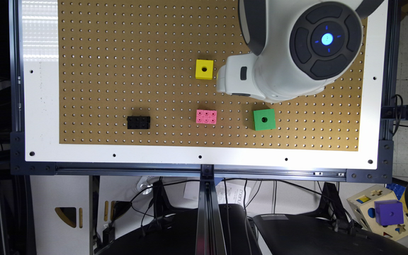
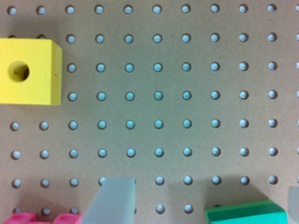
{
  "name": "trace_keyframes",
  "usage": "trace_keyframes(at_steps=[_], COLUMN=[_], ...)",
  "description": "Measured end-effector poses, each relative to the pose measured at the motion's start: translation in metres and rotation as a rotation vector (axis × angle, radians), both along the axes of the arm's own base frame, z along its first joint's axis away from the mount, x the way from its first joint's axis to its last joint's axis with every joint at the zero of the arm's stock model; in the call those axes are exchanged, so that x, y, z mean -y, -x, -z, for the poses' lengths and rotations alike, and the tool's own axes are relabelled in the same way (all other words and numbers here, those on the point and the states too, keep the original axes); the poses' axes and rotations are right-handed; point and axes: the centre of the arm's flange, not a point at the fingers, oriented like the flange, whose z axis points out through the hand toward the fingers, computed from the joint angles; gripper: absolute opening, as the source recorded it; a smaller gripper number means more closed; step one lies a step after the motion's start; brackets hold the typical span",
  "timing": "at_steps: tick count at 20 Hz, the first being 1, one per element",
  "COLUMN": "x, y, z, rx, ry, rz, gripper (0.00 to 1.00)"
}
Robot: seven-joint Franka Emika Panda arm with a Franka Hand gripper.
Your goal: Pick up green block.
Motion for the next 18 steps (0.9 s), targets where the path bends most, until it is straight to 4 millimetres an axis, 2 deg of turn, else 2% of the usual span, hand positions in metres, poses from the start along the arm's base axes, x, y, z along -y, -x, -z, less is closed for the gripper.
trace_keyframes(at_steps=[14, 18], x=[-0.009, -0.011], y=[-0.004, -0.012], z=[-0.006, -0.008], rx=[0.014, 0.025], ry=[-0.007, -0.011], rz=[-0.014, -0.014], gripper=[1.00, 1.00])
